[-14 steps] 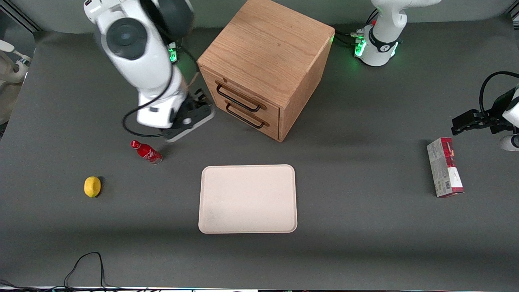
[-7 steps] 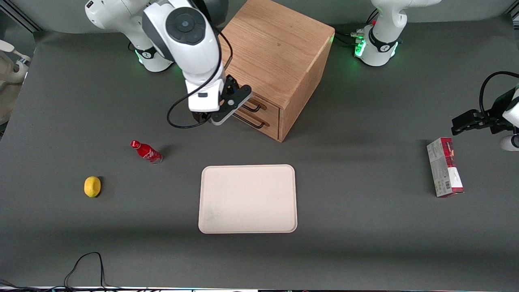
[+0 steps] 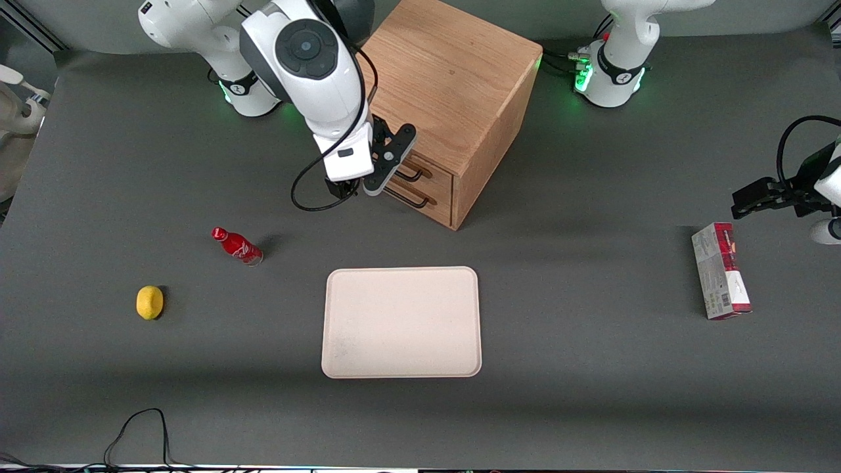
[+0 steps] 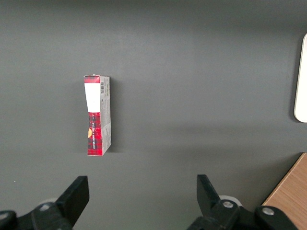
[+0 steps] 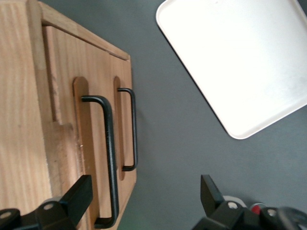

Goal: Open upper drawer

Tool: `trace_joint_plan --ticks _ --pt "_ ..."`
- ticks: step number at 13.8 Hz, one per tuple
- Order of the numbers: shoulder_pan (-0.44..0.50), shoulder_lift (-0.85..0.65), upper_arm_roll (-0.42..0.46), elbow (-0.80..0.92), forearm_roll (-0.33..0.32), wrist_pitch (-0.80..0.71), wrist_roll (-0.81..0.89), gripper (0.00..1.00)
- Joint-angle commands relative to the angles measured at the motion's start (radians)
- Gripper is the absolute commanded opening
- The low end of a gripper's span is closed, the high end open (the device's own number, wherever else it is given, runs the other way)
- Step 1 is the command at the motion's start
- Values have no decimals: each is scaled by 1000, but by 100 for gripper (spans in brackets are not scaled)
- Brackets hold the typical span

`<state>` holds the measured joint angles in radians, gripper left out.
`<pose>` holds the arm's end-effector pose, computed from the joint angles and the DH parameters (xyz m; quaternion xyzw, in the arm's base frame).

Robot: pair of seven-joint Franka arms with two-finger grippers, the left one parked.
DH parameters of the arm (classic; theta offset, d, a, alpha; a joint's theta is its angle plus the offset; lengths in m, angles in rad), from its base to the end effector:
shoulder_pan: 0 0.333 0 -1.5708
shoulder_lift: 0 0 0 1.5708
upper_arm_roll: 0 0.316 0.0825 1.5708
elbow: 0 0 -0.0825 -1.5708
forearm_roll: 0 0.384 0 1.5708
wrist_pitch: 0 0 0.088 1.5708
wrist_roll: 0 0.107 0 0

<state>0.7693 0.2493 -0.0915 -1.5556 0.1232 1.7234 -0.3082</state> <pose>0.4798 0.4079 0.4973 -0.8842 -0.4627 0.0484 0.0409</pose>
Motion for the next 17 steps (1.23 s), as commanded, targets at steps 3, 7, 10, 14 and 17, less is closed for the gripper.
trace_joint_plan --ticks 3,7,10,14,17 --pt "2 -39 -28 -49 120 -11 -37 100" --pt "4 -38 -33 -86 134 -2 -43 100" --pt "5 -41 -33 -139 134 47 -75 100" --pt "8 -36 -31 -176 133 90 -75 100" --pt "15 -33 -28 -211 133 131 -75 100"
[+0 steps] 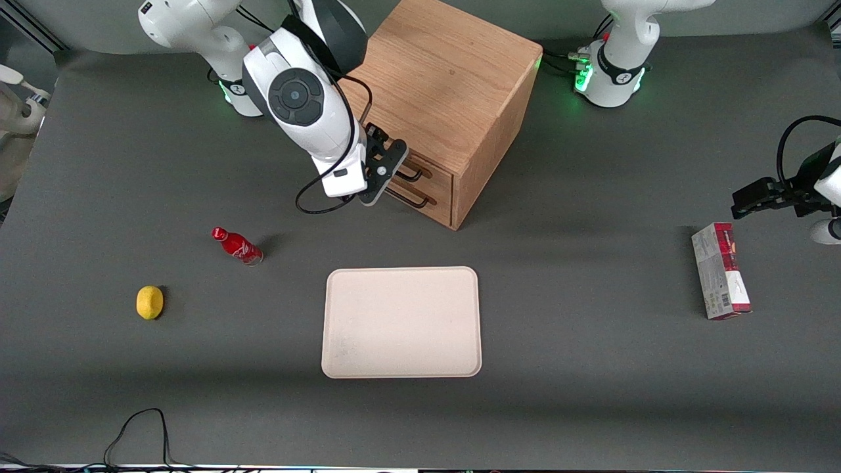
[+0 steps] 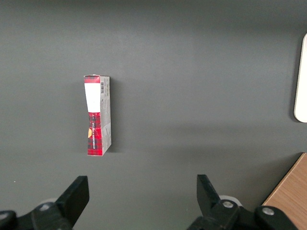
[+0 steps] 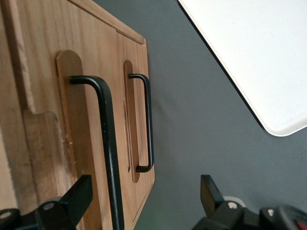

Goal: Open upper drawer

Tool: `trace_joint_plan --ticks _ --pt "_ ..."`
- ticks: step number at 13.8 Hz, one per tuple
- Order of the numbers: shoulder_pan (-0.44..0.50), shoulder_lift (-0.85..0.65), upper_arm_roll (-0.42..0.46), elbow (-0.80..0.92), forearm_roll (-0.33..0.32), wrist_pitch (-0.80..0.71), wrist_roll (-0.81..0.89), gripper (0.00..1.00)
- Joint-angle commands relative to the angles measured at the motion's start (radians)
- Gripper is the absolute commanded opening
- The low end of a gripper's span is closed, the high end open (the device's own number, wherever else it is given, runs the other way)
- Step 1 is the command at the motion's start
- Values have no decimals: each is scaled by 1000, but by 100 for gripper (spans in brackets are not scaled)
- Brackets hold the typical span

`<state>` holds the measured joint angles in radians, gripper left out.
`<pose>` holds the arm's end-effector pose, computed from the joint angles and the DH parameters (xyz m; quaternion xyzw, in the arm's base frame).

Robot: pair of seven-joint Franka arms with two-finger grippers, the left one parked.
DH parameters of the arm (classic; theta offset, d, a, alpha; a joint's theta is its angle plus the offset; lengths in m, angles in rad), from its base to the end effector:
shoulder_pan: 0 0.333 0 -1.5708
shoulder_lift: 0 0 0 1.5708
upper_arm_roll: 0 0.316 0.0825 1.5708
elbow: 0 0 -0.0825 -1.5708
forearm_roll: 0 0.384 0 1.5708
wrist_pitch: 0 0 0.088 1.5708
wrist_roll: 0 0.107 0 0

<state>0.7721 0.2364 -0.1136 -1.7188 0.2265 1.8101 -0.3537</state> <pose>0.4708 0.3938 0.4371 -0.8845 -0.4514 0.0845 0.0824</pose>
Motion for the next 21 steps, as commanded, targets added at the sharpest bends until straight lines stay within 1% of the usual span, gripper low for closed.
trace_joint_plan --ticks 1,7,10,17,21 --pt "13 -20 -4 -62 30 63 -30 100" --pt "19 4 -4 -68 30 98 -30 100" --pt "18 20 -6 -70 19 114 -30 100" --pt "7 27 -9 -65 11 124 -30 100" --pt "-2 37 -38 -59 11 135 -80 100"
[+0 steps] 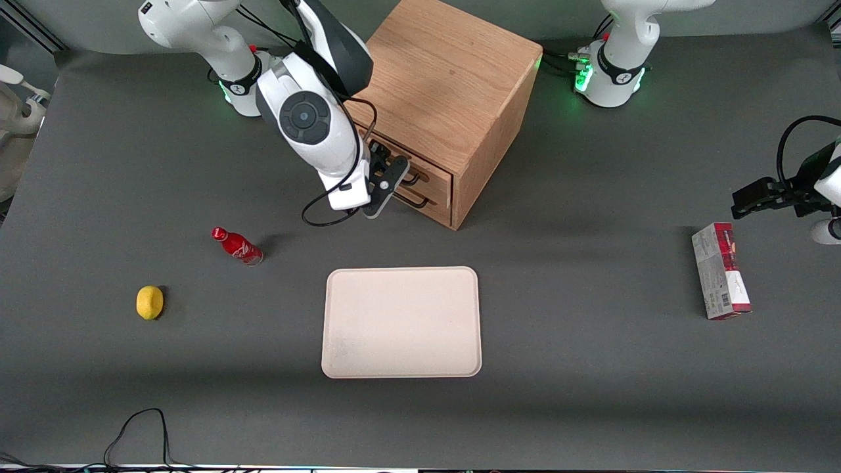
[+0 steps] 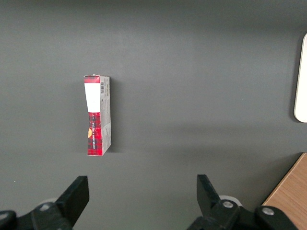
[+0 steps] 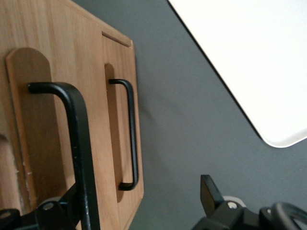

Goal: Open upper drawer
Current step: 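Pull the handle with the right gripper, sliding the upper drawer out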

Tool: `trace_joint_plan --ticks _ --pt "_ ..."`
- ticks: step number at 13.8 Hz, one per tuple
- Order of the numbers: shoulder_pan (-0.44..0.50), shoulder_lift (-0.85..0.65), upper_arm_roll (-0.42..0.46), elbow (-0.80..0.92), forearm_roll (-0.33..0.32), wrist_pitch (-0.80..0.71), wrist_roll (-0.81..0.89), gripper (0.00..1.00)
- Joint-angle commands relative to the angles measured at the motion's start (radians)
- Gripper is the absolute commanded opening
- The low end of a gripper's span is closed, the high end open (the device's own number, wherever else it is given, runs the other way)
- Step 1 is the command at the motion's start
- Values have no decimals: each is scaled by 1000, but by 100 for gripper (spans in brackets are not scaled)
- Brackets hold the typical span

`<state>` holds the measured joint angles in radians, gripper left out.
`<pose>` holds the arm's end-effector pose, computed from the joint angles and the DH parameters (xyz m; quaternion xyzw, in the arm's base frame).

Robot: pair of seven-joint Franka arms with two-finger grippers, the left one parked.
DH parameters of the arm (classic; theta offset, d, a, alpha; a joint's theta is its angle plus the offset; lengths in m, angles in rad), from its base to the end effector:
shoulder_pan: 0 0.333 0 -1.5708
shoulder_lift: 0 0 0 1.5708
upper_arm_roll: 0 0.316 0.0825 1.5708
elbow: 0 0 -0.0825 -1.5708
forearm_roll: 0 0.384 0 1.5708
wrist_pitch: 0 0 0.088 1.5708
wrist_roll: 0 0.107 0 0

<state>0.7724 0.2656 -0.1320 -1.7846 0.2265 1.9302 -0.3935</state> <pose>0.4820 0.3849 0.3979 -0.8858 -0.4523 0.0680 0.0782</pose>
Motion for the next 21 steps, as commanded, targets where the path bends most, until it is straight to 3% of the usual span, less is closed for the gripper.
trace_joint_plan --ticks 1,21 --pt "-4 11 -21 8 11 15 -41 100" --pt "-139 126 -37 165 -3 -2 -156 100"
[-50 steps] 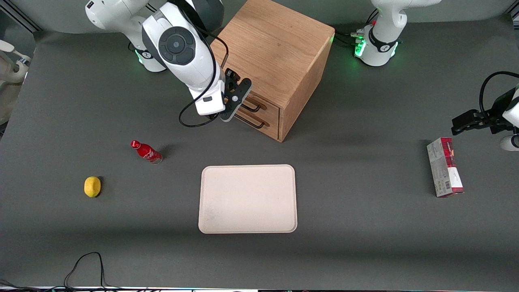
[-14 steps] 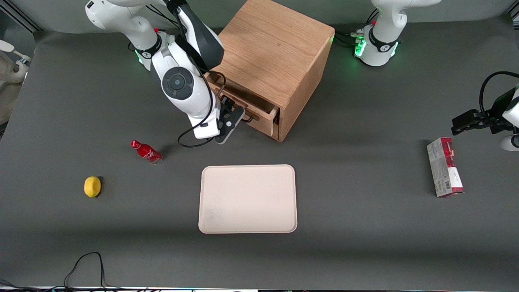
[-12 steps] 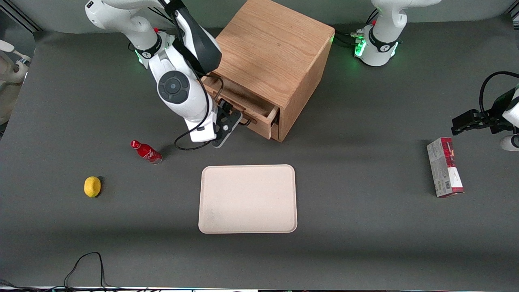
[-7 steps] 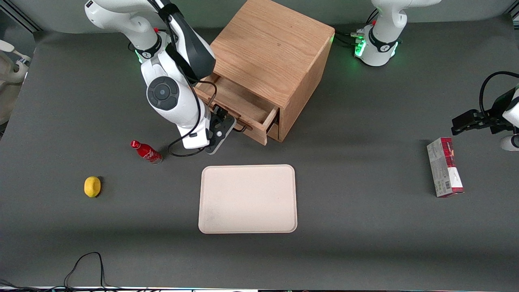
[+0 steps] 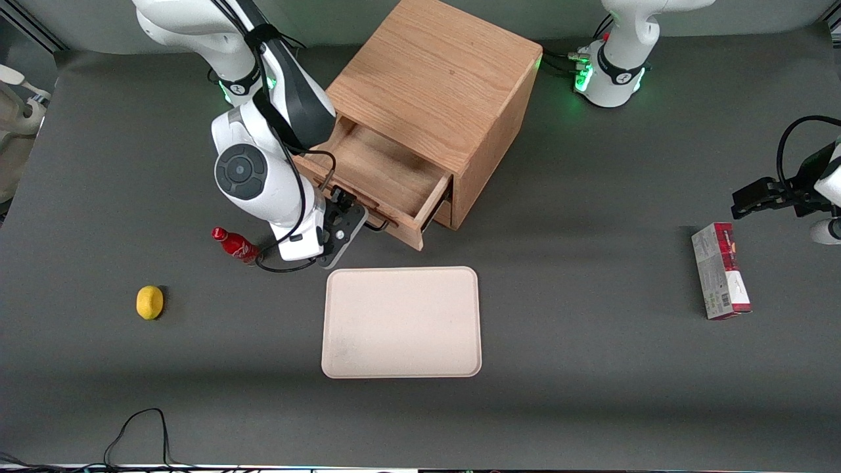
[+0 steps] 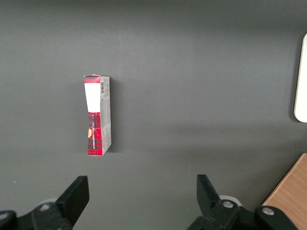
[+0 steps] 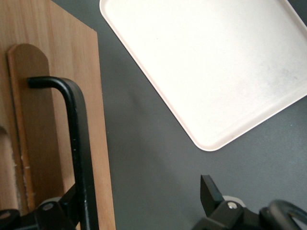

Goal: Open upper drawer
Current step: 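Pull the handle with the right gripper, sliding the upper drawer out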

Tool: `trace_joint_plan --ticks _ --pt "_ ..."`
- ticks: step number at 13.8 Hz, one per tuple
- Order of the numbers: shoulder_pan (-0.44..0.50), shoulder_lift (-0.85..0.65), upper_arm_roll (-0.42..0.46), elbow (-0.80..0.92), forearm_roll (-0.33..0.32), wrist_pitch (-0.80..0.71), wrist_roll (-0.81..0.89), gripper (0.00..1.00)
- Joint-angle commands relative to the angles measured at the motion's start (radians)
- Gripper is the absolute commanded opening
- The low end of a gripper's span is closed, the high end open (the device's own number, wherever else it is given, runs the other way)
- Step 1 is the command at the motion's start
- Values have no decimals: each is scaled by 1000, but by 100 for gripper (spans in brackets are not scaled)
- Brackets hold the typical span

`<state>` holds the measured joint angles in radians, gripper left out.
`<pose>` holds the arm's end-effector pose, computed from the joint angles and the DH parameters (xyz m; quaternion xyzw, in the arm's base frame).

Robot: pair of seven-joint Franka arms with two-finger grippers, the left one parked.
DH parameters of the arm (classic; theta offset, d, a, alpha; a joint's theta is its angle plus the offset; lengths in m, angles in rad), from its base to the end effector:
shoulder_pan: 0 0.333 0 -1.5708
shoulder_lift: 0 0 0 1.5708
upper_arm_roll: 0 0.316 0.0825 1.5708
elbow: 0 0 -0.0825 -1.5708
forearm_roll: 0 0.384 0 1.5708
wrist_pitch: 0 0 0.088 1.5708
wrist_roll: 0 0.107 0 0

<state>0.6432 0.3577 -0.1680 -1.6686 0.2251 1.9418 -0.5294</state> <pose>0.5645 0.3192 0.3948 -0.8924 -0.4436 0.0367 0.0747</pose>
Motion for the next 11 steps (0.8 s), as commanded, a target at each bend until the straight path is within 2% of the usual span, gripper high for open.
trace_joint_plan --ticks 1,11 --pt "-25 46 -1 62 -1 -14 -21 100" --pt "-85 110 -1 150 -3 -21 -24 100"
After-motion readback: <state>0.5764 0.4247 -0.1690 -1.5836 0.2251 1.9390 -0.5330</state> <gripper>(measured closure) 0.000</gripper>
